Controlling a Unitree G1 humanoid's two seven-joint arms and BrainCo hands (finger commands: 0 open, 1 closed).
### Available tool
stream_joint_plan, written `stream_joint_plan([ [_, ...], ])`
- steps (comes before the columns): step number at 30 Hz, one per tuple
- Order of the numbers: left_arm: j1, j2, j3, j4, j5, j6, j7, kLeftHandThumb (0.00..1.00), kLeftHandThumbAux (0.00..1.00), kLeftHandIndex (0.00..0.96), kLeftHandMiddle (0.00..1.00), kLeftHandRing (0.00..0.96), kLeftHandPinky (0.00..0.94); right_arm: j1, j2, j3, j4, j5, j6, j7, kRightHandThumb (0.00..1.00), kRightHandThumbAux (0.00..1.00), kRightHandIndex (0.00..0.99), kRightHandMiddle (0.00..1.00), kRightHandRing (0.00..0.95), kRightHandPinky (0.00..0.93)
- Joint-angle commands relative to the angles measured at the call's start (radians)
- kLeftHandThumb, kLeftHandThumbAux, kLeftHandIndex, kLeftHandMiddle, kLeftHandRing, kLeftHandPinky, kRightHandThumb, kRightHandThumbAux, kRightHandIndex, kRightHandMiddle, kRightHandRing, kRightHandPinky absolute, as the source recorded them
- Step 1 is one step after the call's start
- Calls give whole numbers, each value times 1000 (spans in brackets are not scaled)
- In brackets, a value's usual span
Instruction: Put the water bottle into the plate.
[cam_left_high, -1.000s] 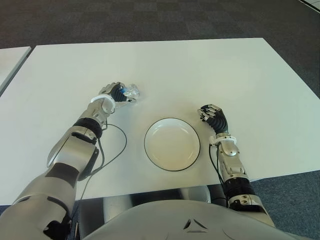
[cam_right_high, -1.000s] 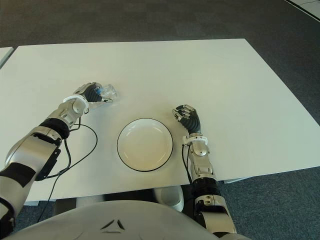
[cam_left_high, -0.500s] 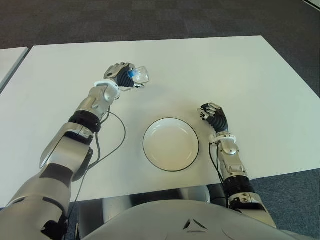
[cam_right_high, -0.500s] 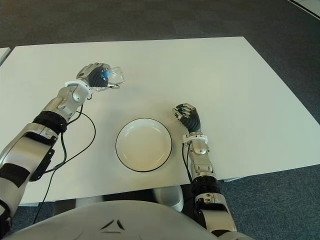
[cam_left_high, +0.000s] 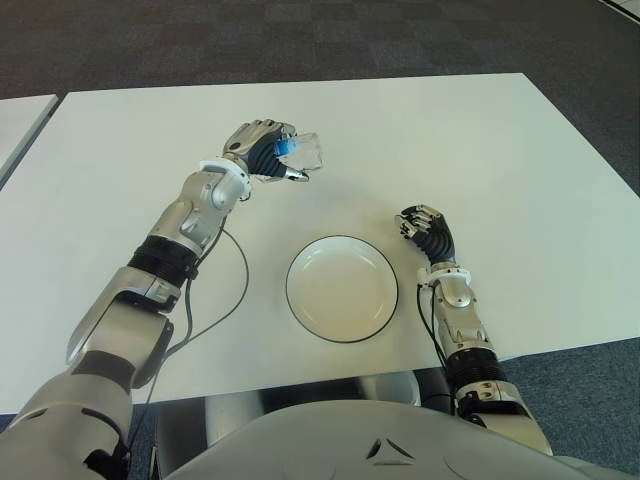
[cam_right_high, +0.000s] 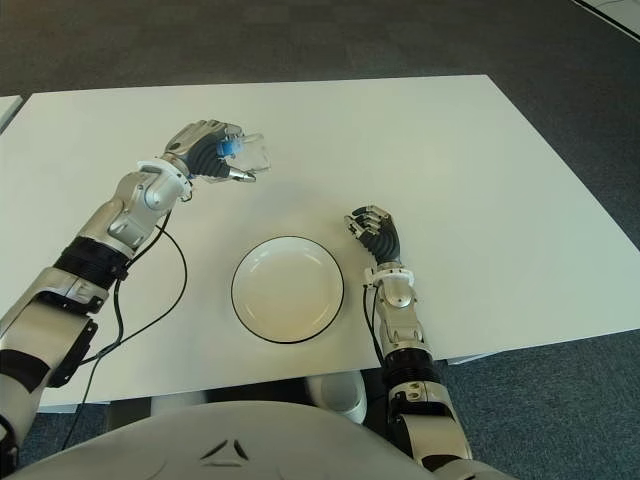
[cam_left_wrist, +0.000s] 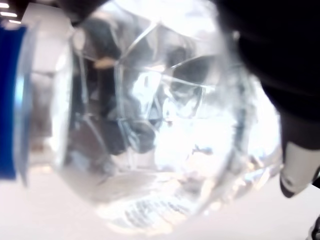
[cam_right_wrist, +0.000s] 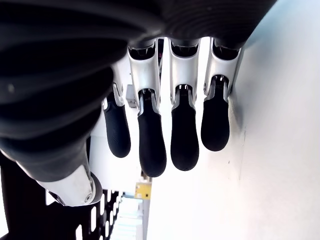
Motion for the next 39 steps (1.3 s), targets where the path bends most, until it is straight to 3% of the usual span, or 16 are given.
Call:
stream_joint_plan([
  [1, 71, 3, 0, -223, 6, 15, -75, 853, 669, 398, 533, 852, 806, 14, 9, 5, 36, -5, 18, -9, 707, 731, 434, 597, 592, 581],
  [7, 127, -4, -21, -329, -16, -21, -143, 853, 668, 399, 533, 852, 805, 11, 12, 7, 41, -7, 19, -14, 707, 731, 434, 596, 590, 581],
  [13, 179, 11, -69, -414, -27, -111, -234, 854, 667, 401, 533, 852, 799, 13, 19, 10, 31, -10, 29, -27, 707, 731, 433, 583, 579, 577],
  [21, 244, 52, -116, -434, -79, -259, -351, 854, 667, 401, 534, 852, 822, 13, 26, 1, 32, 11, 24, -14, 708, 731, 433, 590, 594, 594],
  [25, 254, 59, -135, -390, -88, -356, -362, 854, 667, 401, 535, 852, 830, 13, 27, -1, 34, 11, 21, -16, 708, 731, 433, 588, 593, 588],
  [29, 268, 56, -167, -323, -23, -469, -315, 854, 667, 400, 536, 853, 839, 14, 27, 0, 31, 6, 19, -19, 707, 731, 433, 585, 588, 581],
  [39, 263, 51, -161, -281, 21, -535, -316, 854, 668, 399, 539, 855, 859, 15, 26, -1, 35, 19, -3, 3, 708, 730, 433, 591, 592, 596],
])
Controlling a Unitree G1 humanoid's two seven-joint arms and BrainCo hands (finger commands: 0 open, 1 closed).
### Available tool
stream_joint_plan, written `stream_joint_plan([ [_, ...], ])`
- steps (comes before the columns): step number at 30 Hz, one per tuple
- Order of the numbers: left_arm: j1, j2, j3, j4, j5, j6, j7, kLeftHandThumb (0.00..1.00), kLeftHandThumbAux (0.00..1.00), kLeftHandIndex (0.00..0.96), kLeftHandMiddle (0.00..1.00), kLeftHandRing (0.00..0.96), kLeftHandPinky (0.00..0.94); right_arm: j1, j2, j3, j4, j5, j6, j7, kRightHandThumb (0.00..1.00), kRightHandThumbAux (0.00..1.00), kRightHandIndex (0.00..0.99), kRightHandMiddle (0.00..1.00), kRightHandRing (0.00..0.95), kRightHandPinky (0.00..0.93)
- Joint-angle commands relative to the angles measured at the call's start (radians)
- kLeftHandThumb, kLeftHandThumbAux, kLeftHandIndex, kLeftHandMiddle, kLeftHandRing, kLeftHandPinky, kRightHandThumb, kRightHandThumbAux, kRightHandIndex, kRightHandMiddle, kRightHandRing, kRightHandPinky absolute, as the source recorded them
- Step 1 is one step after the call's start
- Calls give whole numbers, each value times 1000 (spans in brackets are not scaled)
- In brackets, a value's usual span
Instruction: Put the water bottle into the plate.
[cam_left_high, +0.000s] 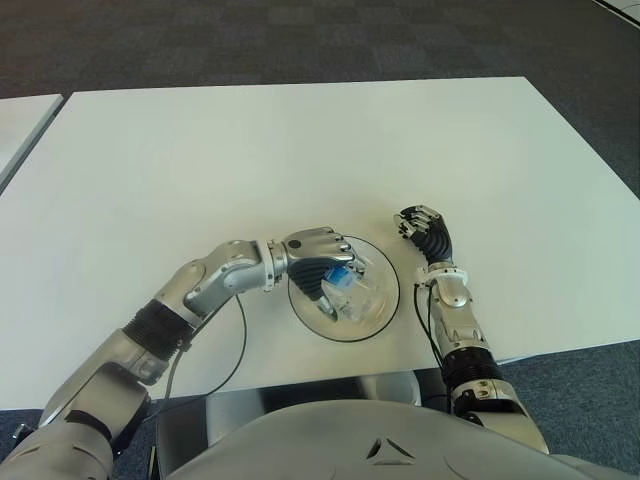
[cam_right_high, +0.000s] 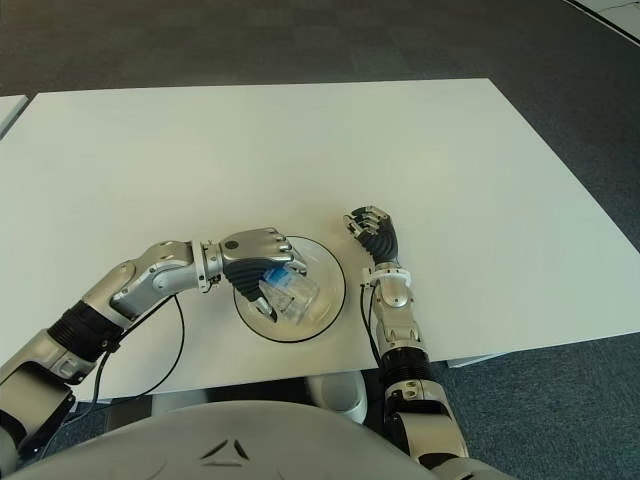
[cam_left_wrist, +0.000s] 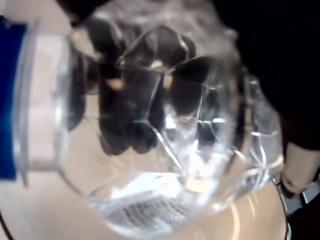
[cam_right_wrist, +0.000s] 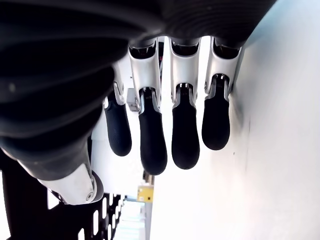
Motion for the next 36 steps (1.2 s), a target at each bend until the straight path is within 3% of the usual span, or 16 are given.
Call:
stream_joint_plan([
  [1, -2, -2, 5, 17, 17, -24, 16, 853, 668, 399, 539, 855, 860, 20, 8, 1, 22, 15, 6, 17, 708, 730, 433, 591, 593, 597],
  [12, 45, -28, -14, 20, 94, -30, 47, 853, 668, 398, 539, 861, 868, 22, 7, 2, 14, 14, 12, 21, 707, 730, 433, 587, 586, 583],
  [17, 53, -31, -15, -1, 224, -12, 116, 852, 669, 397, 540, 861, 869, 21, 6, 3, 14, 9, 10, 16, 707, 730, 433, 586, 587, 593],
  [20, 43, -35, -32, 16, 346, 5, 211, 852, 669, 397, 541, 856, 854, 22, 7, 4, 9, 4, 16, 9, 707, 730, 433, 585, 587, 593],
  [22, 33, -34, -49, 34, 425, 18, 283, 854, 667, 402, 561, 808, 795, 23, 6, 5, 6, 0, 21, 4, 707, 730, 433, 582, 584, 586],
  [23, 29, -32, -55, 39, 451, 22, 310, 888, 660, 395, 556, 713, 732, 23, 6, 5, 5, -1, 23, 3, 707, 730, 433, 581, 583, 587],
  [25, 23, -26, -66, 46, 493, 27, 364, 917, 654, 388, 551, 628, 658, 24, 5, 5, 5, 0, 22, 4, 707, 730, 433, 581, 584, 590],
  [30, 0, -9, -96, 65, 572, 29, 465, 936, 653, 376, 525, 526, 522, 27, 6, 4, 3, 8, 10, 14, 707, 730, 433, 587, 590, 601],
  [31, -7, -5, -104, 70, 586, 28, 479, 737, 616, 324, 446, 434, 423, 27, 7, 4, 4, 10, 8, 17, 707, 730, 433, 589, 593, 603],
  [33, -20, 2, -117, 78, 594, 22, 475, 467, 594, 239, 325, 294, 279, 27, 7, 4, 2, 12, 9, 21, 707, 730, 433, 592, 596, 603],
  [36, -28, 6, -125, 81, 578, 25, 436, 320, 596, 185, 251, 210, 195, 28, 7, 4, -1, 11, 12, 21, 707, 730, 433, 594, 598, 602],
])
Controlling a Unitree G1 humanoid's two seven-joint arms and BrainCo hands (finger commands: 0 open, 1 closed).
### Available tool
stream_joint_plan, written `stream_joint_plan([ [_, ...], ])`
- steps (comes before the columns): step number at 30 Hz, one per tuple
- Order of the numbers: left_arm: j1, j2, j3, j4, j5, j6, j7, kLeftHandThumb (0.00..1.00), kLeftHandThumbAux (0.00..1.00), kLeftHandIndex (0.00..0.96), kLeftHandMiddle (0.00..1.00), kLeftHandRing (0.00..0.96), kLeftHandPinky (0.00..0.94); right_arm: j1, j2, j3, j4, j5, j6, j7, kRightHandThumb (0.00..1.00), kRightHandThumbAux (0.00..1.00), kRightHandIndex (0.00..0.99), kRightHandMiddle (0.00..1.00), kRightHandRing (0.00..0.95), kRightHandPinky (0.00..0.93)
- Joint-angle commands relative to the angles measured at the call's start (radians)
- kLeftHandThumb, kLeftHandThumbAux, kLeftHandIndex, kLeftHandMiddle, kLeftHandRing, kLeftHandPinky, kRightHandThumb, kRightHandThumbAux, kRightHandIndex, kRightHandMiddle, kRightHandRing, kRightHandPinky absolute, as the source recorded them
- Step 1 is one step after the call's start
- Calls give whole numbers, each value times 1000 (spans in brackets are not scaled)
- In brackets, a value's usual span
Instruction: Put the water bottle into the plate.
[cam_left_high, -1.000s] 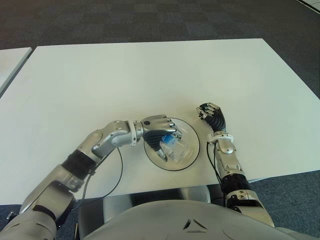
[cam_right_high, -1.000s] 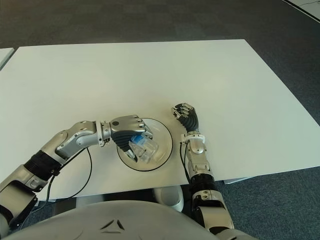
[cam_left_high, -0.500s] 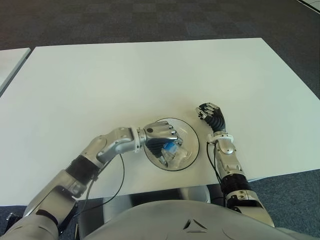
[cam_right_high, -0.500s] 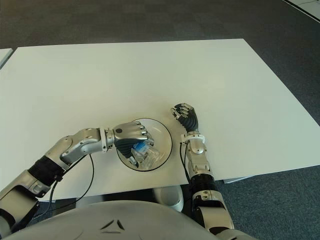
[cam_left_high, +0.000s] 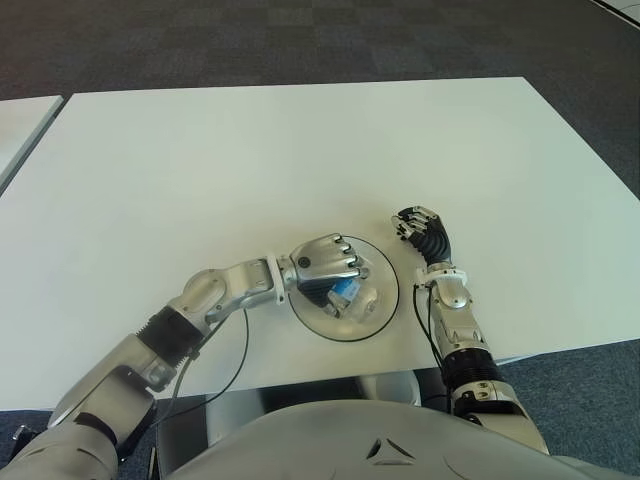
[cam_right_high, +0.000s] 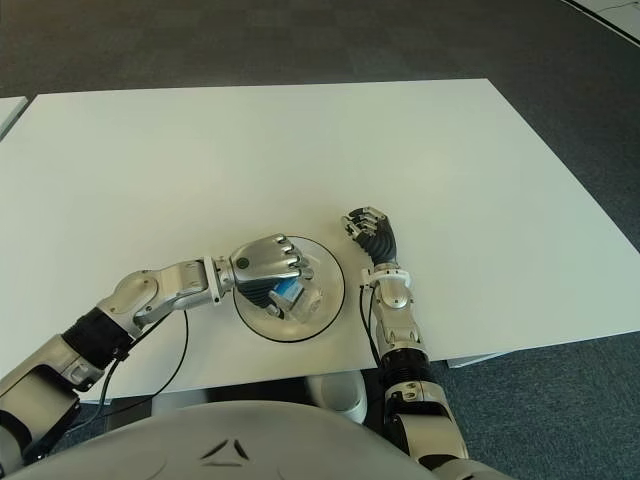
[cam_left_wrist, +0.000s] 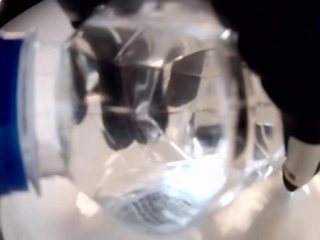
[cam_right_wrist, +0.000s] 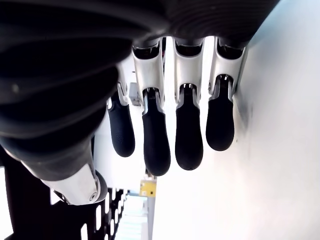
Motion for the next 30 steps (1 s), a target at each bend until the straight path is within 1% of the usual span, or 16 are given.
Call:
stream_joint_plan([
  [1, -16, 26, -24, 20, 4, 13, -88, 233, 604, 137, 186, 150, 126, 22, 6, 3, 6, 5, 22, 5, 707, 730, 433, 594, 597, 600],
  [2, -16, 26, -25, 15, -9, 20, -123, 150, 609, 94, 131, 99, 80, 22, 5, 4, 5, 3, 25, 4, 707, 730, 433, 595, 597, 598],
  [5, -16, 29, -23, -11, -29, 38, -198, 49, 610, 36, 54, 35, 26, 23, 6, 5, 0, 3, 29, 6, 707, 730, 433, 596, 597, 597],
  [8, -17, 33, -21, -35, -42, 49, -251, 16, 578, 11, 17, 11, 8, 24, 7, 6, -5, 4, 32, 8, 707, 730, 433, 600, 599, 602],
  [11, -15, 34, -20, -42, -48, 54, -260, 5, 557, 3, 5, 3, 2, 25, 9, 6, -9, 2, 37, 4, 707, 730, 433, 595, 598, 601],
  [17, -9, 30, -14, -42, -41, 54, -197, 0, 530, 0, 0, 0, 0, 27, 9, 6, -14, -4, 48, -4, 707, 730, 433, 586, 591, 592],
  [21, -1, 22, -9, -23, -29, 39, -74, 0, 518, 0, 0, 0, 0, 28, 7, 8, -15, -6, 48, -4, 707, 730, 432, 582, 587, 590],
  [24, 0, 18, -9, -7, -32, 27, -11, 0, 502, 0, 0, 0, 0, 27, 5, 8, -14, -11, 54, -9, 707, 730, 432, 579, 588, 602],
  [27, 1, 19, -6, -3, -52, 4, 26, 2, 491, 0, 0, 0, 0, 26, 6, 7, -12, -12, 58, -12, 706, 730, 432, 580, 588, 597],
  [30, -6, 16, -5, 7, -75, -23, 42, 28, 457, 0, 0, 0, 0, 24, 8, 3, -11, -9, 60, -13, 707, 730, 432, 581, 588, 593],
])
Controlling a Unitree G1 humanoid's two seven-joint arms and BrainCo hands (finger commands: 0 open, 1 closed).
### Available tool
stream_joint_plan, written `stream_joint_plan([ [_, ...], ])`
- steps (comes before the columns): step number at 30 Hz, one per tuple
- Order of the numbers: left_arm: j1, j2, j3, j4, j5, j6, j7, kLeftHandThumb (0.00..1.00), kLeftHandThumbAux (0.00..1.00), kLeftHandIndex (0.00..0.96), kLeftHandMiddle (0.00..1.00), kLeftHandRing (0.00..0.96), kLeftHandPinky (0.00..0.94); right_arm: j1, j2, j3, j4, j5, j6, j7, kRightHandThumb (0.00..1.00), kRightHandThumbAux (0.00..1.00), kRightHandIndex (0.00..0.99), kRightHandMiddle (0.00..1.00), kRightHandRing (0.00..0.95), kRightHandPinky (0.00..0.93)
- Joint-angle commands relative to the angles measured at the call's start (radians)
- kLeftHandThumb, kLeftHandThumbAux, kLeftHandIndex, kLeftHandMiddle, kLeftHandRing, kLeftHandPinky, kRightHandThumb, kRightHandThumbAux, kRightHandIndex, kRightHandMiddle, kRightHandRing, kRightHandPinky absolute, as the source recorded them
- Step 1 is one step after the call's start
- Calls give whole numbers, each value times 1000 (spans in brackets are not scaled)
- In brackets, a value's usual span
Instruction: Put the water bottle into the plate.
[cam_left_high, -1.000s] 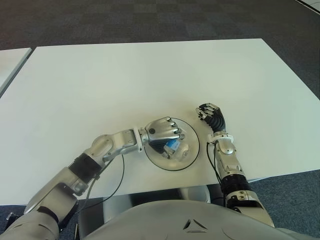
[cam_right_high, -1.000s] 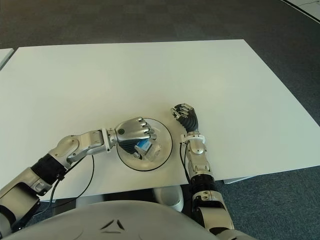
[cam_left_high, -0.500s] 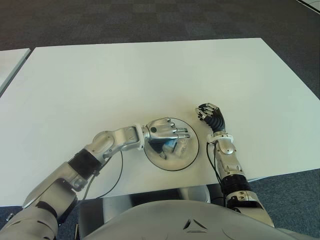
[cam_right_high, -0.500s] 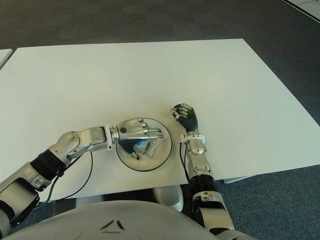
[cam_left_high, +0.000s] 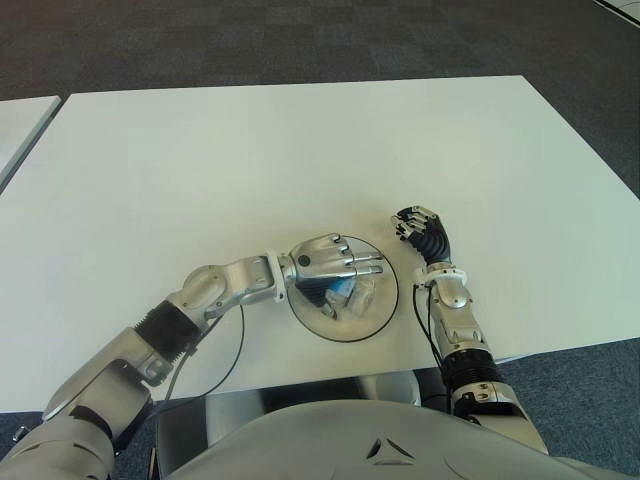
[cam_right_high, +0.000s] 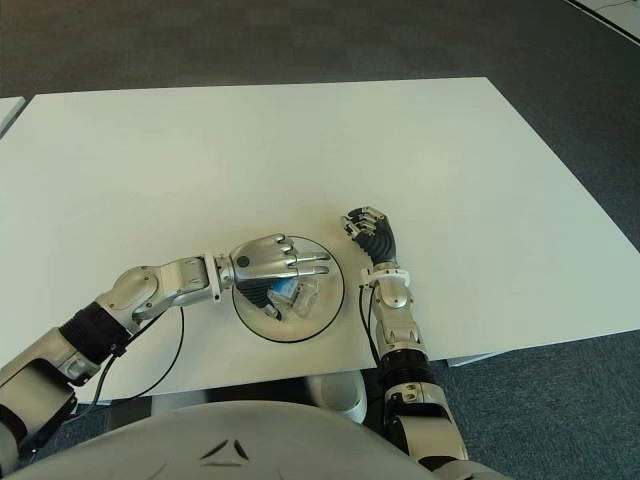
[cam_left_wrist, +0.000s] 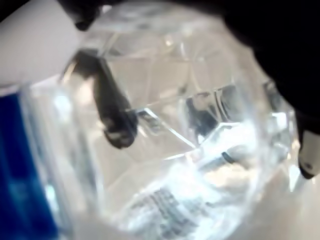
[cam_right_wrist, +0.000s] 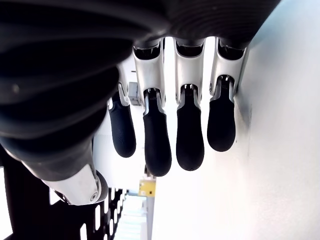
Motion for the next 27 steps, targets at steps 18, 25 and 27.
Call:
stream_joint_plan([
  [18, -43, -76, 24, 144, -85, -116, 265, 112, 353, 0, 0, 0, 0, 32, 20, 11, -28, -22, 60, -52, 707, 732, 431, 545, 563, 569],
  [25, -56, -106, 29, 179, -113, -129, 297, 115, 349, 0, 0, 0, 0, 53, 34, 16, -88, -31, 100, -72, 707, 731, 429, 511, 538, 538],
  [27, -56, -116, 32, 180, -125, -125, 293, 115, 349, 0, 0, 0, 0, 59, 38, 19, -109, -40, 119, -86, 706, 731, 429, 497, 525, 519],
])
